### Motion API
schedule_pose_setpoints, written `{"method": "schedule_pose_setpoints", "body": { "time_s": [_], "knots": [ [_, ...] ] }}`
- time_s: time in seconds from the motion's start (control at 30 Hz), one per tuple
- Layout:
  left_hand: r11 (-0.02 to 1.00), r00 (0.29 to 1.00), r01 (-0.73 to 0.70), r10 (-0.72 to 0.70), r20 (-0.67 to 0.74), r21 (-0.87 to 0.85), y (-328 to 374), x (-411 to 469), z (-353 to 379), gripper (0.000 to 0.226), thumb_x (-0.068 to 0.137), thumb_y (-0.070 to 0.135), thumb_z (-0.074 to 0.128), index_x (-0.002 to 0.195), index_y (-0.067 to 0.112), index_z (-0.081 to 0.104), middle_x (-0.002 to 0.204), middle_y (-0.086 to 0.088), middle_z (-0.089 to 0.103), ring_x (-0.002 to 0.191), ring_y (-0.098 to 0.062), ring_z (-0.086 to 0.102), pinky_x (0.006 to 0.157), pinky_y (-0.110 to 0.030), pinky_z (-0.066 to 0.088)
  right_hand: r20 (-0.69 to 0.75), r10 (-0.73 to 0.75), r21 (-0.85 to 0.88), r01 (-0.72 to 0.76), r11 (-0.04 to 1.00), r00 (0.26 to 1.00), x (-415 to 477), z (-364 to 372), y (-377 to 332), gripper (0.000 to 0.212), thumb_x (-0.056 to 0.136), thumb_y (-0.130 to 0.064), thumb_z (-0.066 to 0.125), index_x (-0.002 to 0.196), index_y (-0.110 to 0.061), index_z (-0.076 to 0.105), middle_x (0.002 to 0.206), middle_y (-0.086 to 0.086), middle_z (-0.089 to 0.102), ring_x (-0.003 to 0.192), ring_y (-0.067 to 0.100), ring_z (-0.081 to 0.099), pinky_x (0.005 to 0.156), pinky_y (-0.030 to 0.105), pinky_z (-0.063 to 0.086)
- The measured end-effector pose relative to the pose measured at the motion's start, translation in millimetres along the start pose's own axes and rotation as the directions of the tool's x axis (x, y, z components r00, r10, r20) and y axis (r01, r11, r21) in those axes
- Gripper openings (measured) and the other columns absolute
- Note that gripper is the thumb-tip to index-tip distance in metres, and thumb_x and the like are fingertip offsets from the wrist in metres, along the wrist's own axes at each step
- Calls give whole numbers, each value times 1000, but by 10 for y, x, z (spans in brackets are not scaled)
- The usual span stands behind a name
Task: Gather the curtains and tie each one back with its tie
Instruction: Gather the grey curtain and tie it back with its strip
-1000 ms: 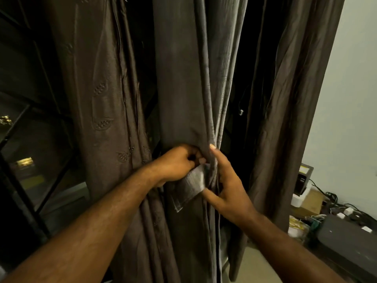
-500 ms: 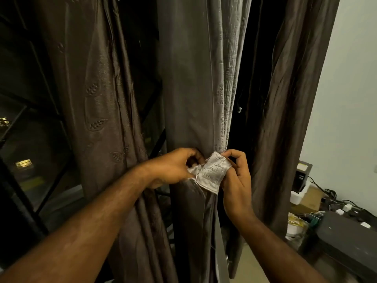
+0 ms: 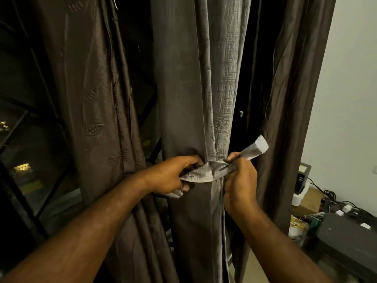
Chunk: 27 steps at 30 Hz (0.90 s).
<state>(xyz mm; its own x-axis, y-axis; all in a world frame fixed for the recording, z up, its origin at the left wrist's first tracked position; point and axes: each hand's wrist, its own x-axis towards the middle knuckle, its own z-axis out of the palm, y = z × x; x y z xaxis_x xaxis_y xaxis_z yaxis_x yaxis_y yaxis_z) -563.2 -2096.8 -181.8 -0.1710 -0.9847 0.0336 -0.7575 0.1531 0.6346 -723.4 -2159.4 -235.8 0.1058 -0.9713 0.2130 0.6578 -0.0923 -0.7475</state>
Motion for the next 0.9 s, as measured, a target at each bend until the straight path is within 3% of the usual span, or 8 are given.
{"method": "schedule_pose_setpoints", "body": {
  "time_s": [0.17,0.3,0.4,0.5,0.6,0.73,0.83,0.9],
  "knots": [
    [998,980,66,-69,-187,-23,-112,-25,-168,36,76,-21,59,96,8,66,95,-7,70,86,-22,70,73,-39,60,-23,169,174,-162,971,985,70,-72,-44,18,105,-24,51,97,-11,61,79,-1,75,78,16,76,66,32,62],
    [981,937,29,41,-347,193,-159,-11,-216,25,75,-12,66,81,12,71,82,5,69,77,2,63,71,-20,48,53,328,235,-331,914,943,17,-30,-79,37,107,-29,45,126,0,58,122,20,72,114,33,70,102,51,53],
    [902,813,164,105,-572,399,-229,-34,-183,20,80,-1,66,91,12,75,100,-8,69,97,-20,63,82,-18,39,102,393,258,-406,877,914,-11,20,-86,43,107,-32,43,130,2,55,124,24,70,117,36,68,100,51,53],
    [753,644,370,214,-734,544,-191,-84,-69,12,76,13,71,87,15,76,94,-20,66,87,-41,63,78,-43,50,136,425,271,-446,853,895,-19,69,-69,44,107,-36,44,129,0,58,119,23,72,108,33,73,81,45,63],
    [795,576,473,47,-816,380,-107,-51,18,10,83,17,68,84,10,74,90,-23,70,82,-44,67,69,-43,52,166,434,260,-464,847,885,-39,103,21,47,106,-37,44,125,0,64,118,23,73,108,33,73,81,43,63],
    [850,636,523,-339,-693,65,-133,181,44,30,101,10,41,123,0,58,136,-24,52,126,-33,50,104,-32,35,243,382,209,-433,877,892,-105,167,172,54,108,-38,37,89,-8,78,106,17,75,100,28,74,87,42,61],
    [878,601,379,-474,-643,-293,-69,283,102,25,101,-5,34,114,-9,55,141,-33,42,120,-33,47,98,-26,30,246,388,182,-436,881,888,-138,192,238,50,106,-39,41,120,5,60,133,30,62,127,41,59,110,54,46],
    [796,558,286,-591,-582,-534,-165,344,100,29,98,-5,45,125,-13,50,139,-31,46,124,-37,48,102,-32,35,240,367,143,-407,902,899,-137,157,278,57,104,-39,44,132,9,56,134,31,61,125,41,60,107,52,50]
  ]
}}
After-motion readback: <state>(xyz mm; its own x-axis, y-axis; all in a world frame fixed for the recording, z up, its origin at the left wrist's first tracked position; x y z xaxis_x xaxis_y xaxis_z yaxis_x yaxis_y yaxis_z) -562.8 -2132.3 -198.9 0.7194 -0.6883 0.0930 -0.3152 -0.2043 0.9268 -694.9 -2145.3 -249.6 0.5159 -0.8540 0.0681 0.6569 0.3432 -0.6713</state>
